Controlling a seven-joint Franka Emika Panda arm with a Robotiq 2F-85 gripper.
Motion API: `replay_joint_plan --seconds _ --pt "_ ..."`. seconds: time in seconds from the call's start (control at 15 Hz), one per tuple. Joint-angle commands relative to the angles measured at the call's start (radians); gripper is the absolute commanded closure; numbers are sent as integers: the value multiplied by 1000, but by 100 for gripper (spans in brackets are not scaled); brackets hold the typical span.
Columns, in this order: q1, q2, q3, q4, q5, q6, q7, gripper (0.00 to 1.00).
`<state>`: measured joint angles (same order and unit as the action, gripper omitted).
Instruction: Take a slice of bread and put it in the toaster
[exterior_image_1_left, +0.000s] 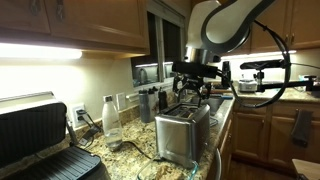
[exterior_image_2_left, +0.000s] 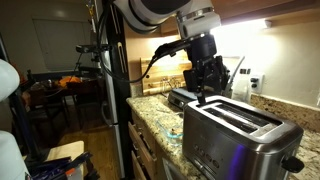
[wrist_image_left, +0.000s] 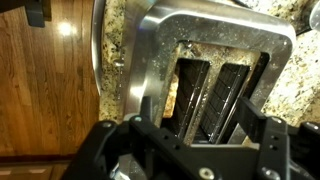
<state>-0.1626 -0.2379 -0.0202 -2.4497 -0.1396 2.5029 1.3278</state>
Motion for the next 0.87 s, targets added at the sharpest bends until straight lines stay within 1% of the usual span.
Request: replay_joint_plan --seconds 0.0,0.07,0.13,0.8 --pt "-6 0 6 2 5 -3 -6 8" --pt "-6 1 6 3 5 -3 -6 3" --pt "-6 1 6 3 5 -3 -6 1" --pt "-6 1 6 3 5 -3 -6 1"
